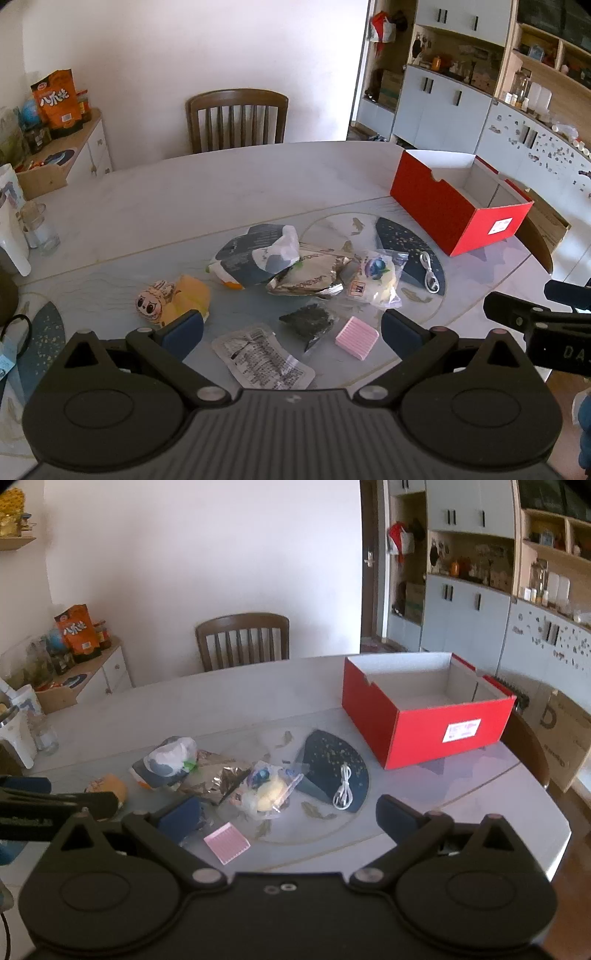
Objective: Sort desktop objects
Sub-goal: 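Grasp the yellow plush dog with the left gripper while the right grasps the white cable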
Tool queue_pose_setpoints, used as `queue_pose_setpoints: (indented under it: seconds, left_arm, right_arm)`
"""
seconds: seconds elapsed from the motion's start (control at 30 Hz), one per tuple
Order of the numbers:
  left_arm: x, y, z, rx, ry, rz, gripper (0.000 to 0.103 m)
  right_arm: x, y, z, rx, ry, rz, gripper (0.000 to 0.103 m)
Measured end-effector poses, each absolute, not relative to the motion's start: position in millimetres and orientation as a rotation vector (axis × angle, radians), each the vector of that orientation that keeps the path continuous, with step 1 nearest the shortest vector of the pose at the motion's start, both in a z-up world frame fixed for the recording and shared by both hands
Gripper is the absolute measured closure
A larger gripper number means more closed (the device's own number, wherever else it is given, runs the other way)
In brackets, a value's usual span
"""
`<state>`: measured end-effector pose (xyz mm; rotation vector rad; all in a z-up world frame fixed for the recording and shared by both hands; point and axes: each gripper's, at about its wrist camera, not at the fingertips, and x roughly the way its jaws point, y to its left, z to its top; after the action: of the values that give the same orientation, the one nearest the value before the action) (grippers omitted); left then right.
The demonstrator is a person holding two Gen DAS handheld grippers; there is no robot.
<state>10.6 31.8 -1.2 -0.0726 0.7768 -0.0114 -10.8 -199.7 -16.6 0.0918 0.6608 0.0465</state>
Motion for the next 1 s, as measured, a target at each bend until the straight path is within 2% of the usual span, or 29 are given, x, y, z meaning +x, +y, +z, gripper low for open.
queue_pose_setpoints:
  seconds: [0.37, 0.73, 1.0]
  left_arm:
    - [27, 60, -12, -0.032, 0.758, 0.028, 0.0]
    - [54, 83, -49, 0.018, 0.74, 0.081, 0.0]
    - [77, 94, -82, 0.06, 0.791, 0.166, 0.0]
  right_arm:
    - [16, -209, -38, 0.092, 0.708, 0.011, 0.004]
    - [56, -229, -70, 0.107, 0.76, 0.02, 0.012]
    - [95, -241, -96, 0.071, 0.794, 0.084, 0.016]
